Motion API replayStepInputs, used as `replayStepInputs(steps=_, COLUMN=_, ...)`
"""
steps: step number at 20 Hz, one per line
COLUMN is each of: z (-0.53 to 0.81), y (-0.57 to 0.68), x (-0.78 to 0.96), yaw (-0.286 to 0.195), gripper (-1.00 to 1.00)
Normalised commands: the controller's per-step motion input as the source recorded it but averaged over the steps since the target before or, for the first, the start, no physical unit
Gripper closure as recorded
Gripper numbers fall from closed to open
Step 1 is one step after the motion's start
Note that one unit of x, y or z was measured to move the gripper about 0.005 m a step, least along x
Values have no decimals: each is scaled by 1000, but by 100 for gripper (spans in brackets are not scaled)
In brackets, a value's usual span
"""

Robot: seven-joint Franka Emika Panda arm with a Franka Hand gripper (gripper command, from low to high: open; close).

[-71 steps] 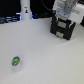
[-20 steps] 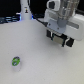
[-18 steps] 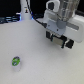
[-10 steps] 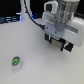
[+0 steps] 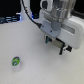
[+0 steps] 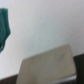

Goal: Open the kcup holder, insert the kcup into the holder, and close the kcup holder

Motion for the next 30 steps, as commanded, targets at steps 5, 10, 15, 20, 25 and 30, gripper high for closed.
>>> replayStepInputs(steps=5, z=177, y=-659, x=278, yaw=-200, gripper=-100)
replayStepInputs(steps=10, z=121, y=-664, x=159, yaw=-214, gripper=-100)
replayStepInputs(steps=15, z=56, y=-659, x=50, yaw=-228, gripper=-100)
replayStepInputs(steps=20, z=24, y=-581, x=-19, yaw=-251, gripper=-100)
replayStepInputs(steps=25, z=7, y=-582, x=76, yaw=-241, gripper=-100)
replayStepInputs(steps=30, z=-67, y=-461, x=249, yaw=-249, gripper=-100)
